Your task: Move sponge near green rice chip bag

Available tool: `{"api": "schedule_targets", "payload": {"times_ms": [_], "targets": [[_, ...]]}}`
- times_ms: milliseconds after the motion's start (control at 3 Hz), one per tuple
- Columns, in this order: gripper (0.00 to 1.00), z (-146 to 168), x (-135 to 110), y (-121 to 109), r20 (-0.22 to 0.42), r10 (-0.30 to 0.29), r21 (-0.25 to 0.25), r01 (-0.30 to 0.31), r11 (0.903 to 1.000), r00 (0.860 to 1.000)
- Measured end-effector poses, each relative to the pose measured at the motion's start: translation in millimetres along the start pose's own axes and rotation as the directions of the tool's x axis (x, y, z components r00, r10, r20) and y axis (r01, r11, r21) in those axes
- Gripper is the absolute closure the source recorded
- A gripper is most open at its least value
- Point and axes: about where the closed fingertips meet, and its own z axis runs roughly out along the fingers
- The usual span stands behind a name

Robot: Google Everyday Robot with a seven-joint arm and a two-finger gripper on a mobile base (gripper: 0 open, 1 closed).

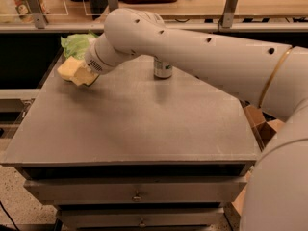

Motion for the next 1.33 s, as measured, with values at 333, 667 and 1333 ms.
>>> {"api": "schedule_targets", "payload": {"times_ms": [333,667,1333], "targets": [[0.81,4.2,0.9,-15.9,0.007,0.016,0.018,-0.016,0.9997,1.0],[0.59,7.9,2.9,-24.8,0.015,0.027,0.023,-0.028,0.9994,1.0],[0.12,7.3,6.1,-35.8,0.023,0.038,0.046,-0.039,0.9982,0.999]]}}
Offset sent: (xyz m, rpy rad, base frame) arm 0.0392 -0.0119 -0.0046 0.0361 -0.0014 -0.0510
